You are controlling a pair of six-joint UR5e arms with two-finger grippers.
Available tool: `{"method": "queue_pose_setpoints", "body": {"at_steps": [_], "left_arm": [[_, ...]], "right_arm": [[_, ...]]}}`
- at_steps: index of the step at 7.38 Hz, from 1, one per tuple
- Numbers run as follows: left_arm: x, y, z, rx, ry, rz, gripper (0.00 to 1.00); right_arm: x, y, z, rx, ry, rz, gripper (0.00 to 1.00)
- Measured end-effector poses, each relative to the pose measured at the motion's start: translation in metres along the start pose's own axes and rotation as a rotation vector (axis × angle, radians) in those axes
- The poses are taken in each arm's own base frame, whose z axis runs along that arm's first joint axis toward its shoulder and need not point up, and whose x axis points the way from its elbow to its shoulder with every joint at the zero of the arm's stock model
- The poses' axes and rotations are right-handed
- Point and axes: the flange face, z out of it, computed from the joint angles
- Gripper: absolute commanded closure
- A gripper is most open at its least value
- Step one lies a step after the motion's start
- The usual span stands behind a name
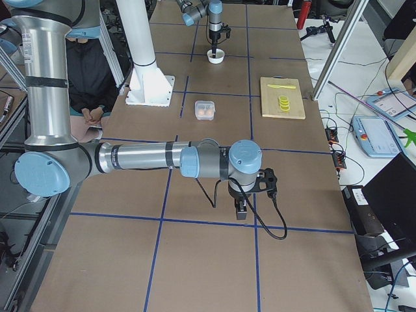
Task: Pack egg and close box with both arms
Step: 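Lower the left gripper into the bowl and close it on the brown egg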
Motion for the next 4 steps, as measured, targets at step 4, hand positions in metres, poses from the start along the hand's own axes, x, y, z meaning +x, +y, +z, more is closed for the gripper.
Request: {"method": "queue_pose_setpoints", "body": {"at_steps": [4], "left_arm": [[0.0,-0.001,0.012,-0.012,-0.014,0.001,0.22]], "right_arm": [[0.0,0.0,0.0,0.001,0.0,0.001,0.0]]}}
